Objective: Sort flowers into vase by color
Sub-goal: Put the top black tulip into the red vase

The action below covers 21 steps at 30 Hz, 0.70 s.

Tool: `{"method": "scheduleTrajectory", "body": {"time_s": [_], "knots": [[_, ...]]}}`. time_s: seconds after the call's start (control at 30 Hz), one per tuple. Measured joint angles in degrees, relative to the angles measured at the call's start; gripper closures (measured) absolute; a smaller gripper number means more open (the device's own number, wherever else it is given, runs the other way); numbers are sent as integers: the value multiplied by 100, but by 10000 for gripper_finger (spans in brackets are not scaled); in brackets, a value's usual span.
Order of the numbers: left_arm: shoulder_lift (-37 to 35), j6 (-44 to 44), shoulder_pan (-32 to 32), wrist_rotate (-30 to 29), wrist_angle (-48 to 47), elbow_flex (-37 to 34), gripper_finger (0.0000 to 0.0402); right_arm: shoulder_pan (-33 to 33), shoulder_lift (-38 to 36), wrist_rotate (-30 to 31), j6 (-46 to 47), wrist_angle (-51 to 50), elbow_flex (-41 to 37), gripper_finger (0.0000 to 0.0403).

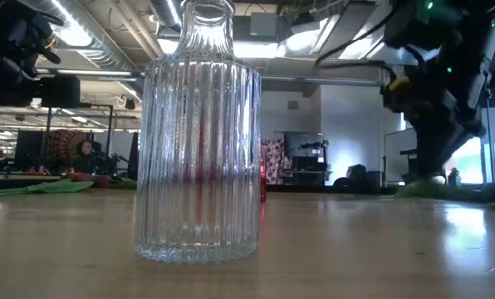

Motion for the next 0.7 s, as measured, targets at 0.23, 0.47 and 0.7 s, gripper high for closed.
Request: {"method": "scheduleTrajectory", "body": {"time_s": [0.23, 0.47, 0.7], "knots": [[0, 0, 0, -1, 0, 0, 198, 12, 746, -523, -2054, 320, 0, 240], [0, 0, 0, -1, 0, 0, 198, -157, 1262, -640, -2684, 571, 18, 242], [-1, 1, 2, -3, 0, 0, 198, -203, 1341, -432, -2920, 501, 25, 325]]}}
